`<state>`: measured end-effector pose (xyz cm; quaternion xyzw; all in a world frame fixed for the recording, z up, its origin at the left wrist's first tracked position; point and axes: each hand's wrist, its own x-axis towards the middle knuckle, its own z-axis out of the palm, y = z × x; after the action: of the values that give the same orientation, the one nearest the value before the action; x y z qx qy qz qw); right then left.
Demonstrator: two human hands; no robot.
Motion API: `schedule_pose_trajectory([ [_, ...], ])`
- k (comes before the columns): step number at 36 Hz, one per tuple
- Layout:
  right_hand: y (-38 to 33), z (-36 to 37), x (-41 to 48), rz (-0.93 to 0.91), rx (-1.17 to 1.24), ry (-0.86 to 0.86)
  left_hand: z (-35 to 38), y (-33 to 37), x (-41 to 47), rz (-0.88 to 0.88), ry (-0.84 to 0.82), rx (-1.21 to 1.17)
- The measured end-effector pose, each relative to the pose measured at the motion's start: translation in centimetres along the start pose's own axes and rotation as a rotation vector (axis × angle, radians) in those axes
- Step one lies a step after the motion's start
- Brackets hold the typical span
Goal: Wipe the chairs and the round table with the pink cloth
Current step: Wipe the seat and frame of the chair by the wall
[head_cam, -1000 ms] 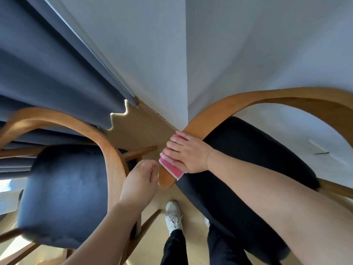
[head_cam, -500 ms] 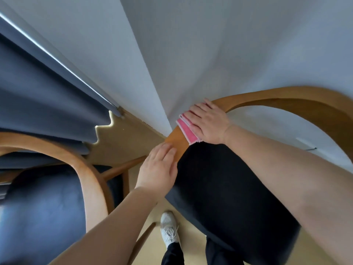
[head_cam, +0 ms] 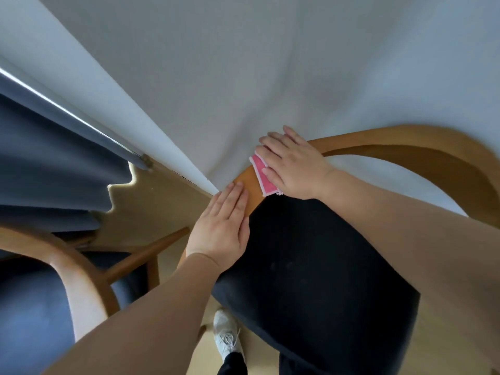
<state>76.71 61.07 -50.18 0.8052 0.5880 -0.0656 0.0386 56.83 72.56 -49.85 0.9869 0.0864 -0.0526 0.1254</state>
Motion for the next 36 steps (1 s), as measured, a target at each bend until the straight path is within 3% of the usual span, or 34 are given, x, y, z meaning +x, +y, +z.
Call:
schedule_pose_trajectory([
  [12,-0.3,0.6,0.2,0.098,0.077,0.091,0.1,-0.2,0.0,0.049,0.018,-0.043],
  [18,1.7,0.9,-0.8,0.281,0.058,0.081,0.4,-0.3,0.0,0.026,-0.007,-0.002],
  [22,4.6,1.2,-2.5,0.391,-0.030,0.073,0.6,-0.4,0.0,0.019,-0.014,0.002],
  [36,9.0,0.2,-6.1,0.494,-0.257,-0.024,0.1,-0.2,0.1,0.012,-0.019,-0.042],
])
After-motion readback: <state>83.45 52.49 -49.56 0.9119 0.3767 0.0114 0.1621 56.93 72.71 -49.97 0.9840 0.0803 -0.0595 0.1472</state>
